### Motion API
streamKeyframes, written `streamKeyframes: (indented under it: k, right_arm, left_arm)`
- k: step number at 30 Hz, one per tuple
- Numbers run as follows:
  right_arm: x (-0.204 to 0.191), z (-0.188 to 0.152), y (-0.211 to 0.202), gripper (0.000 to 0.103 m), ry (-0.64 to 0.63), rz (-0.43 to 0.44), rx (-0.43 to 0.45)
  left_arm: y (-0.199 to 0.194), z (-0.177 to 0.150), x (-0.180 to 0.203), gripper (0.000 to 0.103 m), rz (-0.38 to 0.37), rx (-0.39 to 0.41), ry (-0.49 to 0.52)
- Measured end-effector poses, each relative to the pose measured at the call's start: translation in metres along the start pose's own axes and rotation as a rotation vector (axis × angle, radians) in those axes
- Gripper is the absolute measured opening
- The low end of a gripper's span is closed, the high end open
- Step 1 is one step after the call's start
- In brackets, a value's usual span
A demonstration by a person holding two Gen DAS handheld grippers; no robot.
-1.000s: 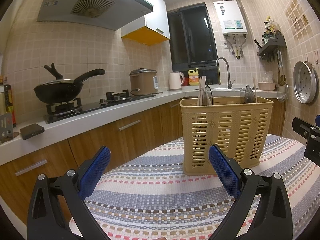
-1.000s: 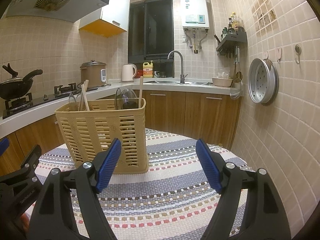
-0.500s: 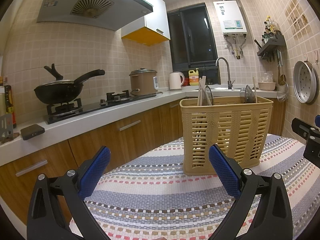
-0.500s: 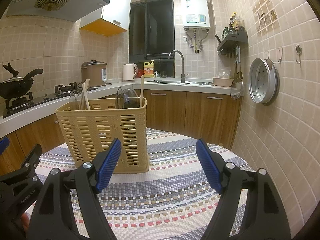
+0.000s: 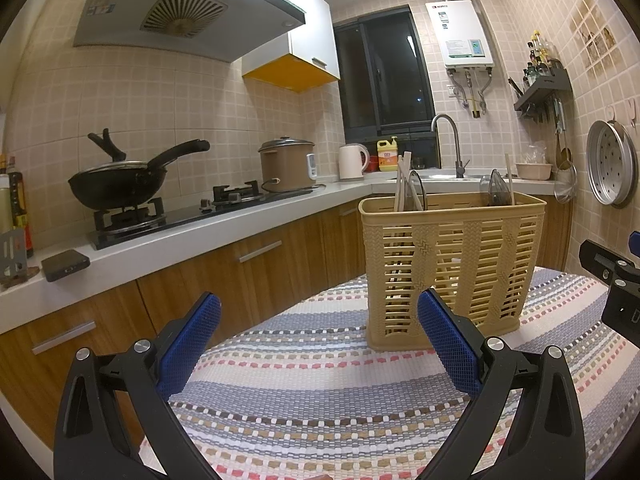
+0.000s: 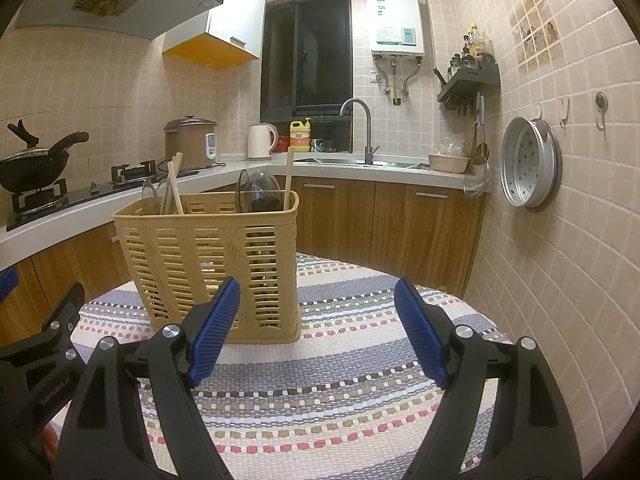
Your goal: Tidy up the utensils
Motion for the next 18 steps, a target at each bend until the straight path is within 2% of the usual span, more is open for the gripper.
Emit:
streamKeyframes:
  k: [10, 18]
  right_arm:
    - [-0.001, 0.0, 0.001, 0.076, -0.003, 0.0, -0.002]
    - [0.0, 0.0, 0.001, 0.076, -0.004, -0.001, -0.002]
  left_arm:
    - [0.0, 0.002, -0.004, 0.096, 0.028, 0.015, 0.0]
    - [0.003, 0.002, -0.013, 0.096, -0.033, -0.019, -0.055]
Point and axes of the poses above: each gripper's, at about its wrist camera, not at the fingertips, and y roughly the way its jaws point, x to its right, z to its top, the point moved 5 cm from there along y, roughly the way its jaws point, and after that the axes turned 11 degrees about -x, right-handed, at the moved point
